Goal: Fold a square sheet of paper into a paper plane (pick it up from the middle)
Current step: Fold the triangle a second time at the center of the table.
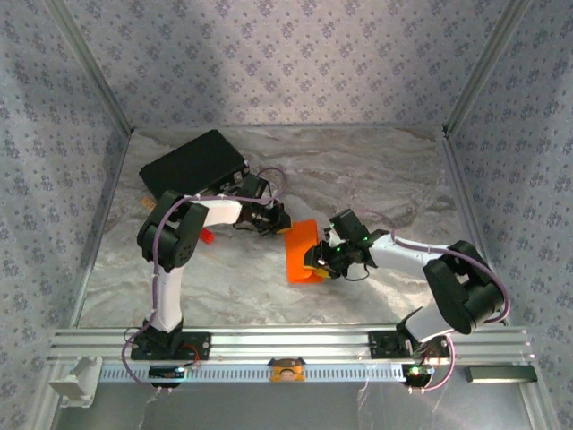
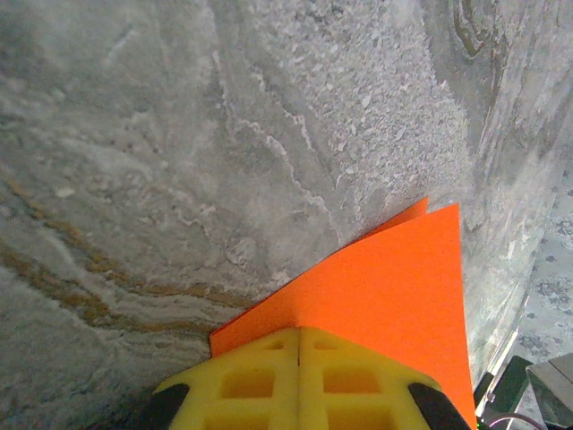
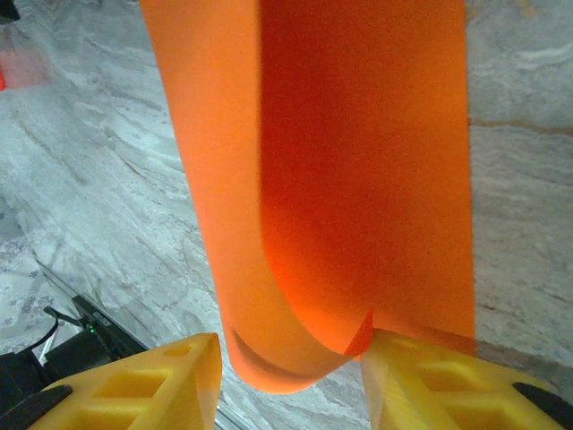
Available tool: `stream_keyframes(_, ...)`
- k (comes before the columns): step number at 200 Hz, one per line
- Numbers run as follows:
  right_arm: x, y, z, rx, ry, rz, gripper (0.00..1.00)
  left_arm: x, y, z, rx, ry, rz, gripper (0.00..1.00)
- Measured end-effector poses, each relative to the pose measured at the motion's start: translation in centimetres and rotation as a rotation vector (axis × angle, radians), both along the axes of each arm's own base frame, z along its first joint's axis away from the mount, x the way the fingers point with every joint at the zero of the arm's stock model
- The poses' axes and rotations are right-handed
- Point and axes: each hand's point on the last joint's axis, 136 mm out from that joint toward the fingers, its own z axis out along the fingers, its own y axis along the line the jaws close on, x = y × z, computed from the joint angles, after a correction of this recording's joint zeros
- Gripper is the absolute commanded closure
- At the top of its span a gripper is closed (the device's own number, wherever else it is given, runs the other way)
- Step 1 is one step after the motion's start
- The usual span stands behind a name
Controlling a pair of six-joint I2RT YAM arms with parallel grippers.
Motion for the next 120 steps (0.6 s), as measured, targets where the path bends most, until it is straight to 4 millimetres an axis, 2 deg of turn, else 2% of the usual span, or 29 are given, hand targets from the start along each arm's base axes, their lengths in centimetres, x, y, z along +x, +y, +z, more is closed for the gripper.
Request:
stream_keyframes(25,0.4,0.2,0.4,0.015,-0.029,0.010,0.51,0.0,0.0,0.0,-0.001,0.003,0.003,0.98)
stream_keyframes(32,0.7,0.3,0.6,0.018,-0.040,0.016,0.46,0.0,0.0,0.0,-0.001,0.003,0.003,0.98)
stream_keyframes(43,1.2,0.5,1.1,0.030,-0.065,0.026,0.45,0.0,0.0,0.0,-0.001,0.003,0.003,0.98)
stream_keyframes(86,3.7,1.2,3.2,0.100,-0.158,0.061,0.46,0.0,0.0,0.0,-0.001,0.003,0.002,0.98)
stream_keyframes(120,4.5,1.7,2.8,0.135,-0.151,0.086,0.49,0.0,-0.1,0.0,0.000,0.003,0.002,0.98)
